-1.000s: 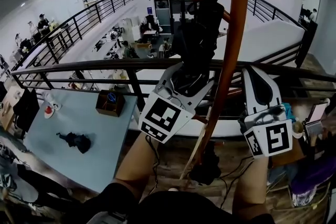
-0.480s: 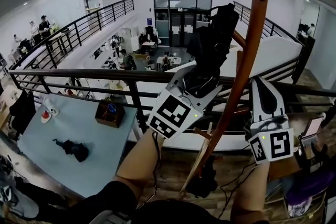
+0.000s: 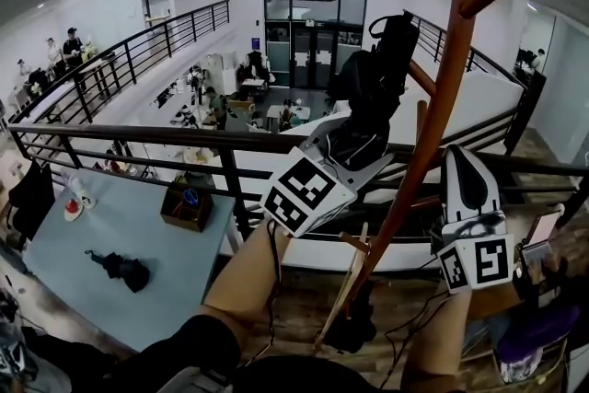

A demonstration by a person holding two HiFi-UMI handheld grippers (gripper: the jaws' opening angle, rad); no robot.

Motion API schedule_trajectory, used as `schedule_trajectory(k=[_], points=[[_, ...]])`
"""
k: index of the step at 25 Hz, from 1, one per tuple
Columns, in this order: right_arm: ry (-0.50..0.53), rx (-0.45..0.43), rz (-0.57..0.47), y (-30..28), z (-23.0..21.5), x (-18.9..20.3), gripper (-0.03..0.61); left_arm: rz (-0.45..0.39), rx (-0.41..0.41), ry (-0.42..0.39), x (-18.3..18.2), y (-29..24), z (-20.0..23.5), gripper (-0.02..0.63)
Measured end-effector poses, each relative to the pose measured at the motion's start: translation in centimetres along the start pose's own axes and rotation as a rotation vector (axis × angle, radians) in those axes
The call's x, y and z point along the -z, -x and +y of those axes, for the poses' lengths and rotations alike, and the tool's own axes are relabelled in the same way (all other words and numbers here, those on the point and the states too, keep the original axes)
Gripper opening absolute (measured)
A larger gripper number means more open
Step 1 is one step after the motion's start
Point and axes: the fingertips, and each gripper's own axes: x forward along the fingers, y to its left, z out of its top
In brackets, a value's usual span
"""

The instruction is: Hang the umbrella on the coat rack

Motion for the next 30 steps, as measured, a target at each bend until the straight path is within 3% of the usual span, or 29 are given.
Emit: schedule_trajectory(k=[8, 18, 24, 30], points=[[0.006, 0.022, 0.006, -0.1, -0.1, 0.8, 0.029, -0.033, 0.13, 0.068, 1.3, 0.1, -1.8, 0.23], [0.015, 0.032, 0.006, -0.8, -0.4, 1.3, 0.029, -0.026, 0.217, 0.105, 3.5, -0.3, -3.3, 0.232], [0.026, 0.027, 0.016, -1.4, -0.3, 1.2, 0.029, -0.072, 0.292, 0.152, 2.8, -0.2, -3.6, 0.232], [0.029, 0.034, 0.017, -1.1, -0.4, 1.4, 0.029, -0.121, 0.325, 0.149, 1.0, 0.1, -2.7, 0.233]])
